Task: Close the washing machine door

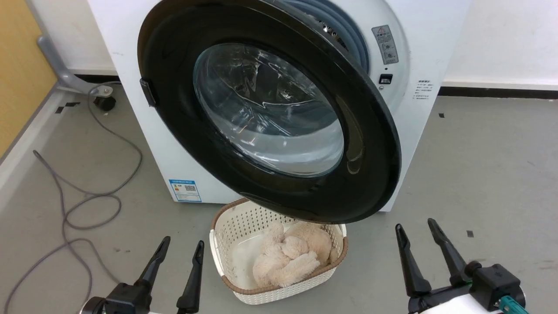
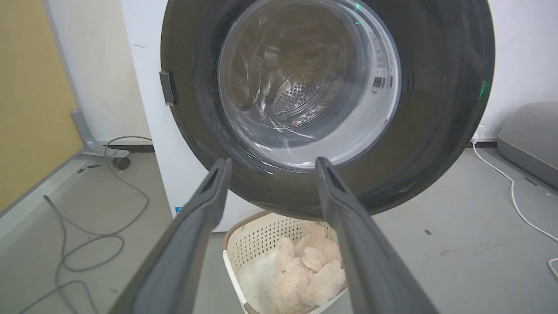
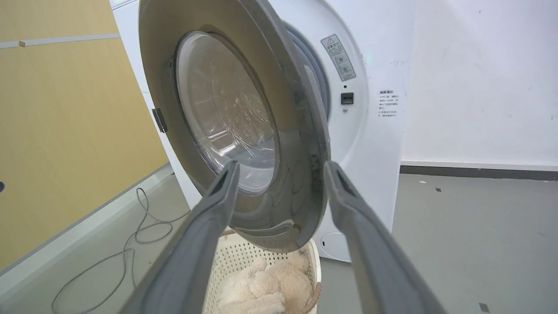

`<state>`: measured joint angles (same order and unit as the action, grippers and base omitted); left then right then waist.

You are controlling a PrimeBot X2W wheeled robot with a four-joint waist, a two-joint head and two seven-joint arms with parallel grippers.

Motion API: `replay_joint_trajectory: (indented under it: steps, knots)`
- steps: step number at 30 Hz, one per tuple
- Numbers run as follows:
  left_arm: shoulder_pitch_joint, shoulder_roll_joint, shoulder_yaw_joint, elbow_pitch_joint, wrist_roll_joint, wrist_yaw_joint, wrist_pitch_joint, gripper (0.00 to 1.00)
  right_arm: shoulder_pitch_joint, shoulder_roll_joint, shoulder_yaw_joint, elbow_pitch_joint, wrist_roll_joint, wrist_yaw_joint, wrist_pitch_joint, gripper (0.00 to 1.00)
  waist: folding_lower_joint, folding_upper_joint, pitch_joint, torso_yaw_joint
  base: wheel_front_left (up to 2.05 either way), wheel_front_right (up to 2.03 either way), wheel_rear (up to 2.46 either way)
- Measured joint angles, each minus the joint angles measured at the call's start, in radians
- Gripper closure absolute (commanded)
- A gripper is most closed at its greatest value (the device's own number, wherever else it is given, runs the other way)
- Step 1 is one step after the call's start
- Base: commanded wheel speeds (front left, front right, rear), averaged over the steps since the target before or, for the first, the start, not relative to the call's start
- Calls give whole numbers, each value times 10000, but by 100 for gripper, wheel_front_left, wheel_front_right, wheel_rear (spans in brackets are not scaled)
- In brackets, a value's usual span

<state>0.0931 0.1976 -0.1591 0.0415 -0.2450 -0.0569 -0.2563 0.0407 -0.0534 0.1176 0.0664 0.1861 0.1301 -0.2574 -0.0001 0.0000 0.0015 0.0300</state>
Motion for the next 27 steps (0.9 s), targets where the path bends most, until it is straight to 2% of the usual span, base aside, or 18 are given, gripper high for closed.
replay_joint_trajectory:
  steps: [1, 2, 7, 16, 21, 27]
  knots:
    - [-1, -44, 19, 0, 46, -67, -2, 0, -1, 0, 36, 0, 8, 0, 0, 48, 0, 0, 34, 18, 0, 0, 0]
    - [-11, -88, 35, 2, 84, -98, -2, 0, -3, -4, 81, -15, 10, 0, 0, 100, 0, 0, 79, 41, 0, 0, 0]
    - [-174, -353, 94, -19, 255, -291, 0, 0, -219, -301, 623, 0, 6, 0, 0, 100, 0, 0, 377, 248, 0, 0, 0]
    - [-668, -629, 334, -128, 433, -520, -2, 0, -2077, -1799, 1918, 662, 351, 2, 25, 100, 2, 0, 1166, 759, 0, 0, 0]
    - [-961, -742, 349, -165, 518, -606, -2, 0, -3374, -2460, 2050, 1145, 989, 2, 313, 100, 2, 0, 1653, 1039, 0, 0, 0]
    - [-1371, -894, 286, -211, 571, -667, -2, 0, -4725, -3164, 1755, 1894, 1628, 33, 640, 100, 1, 0, 2245, 1383, 0, 0, 0]
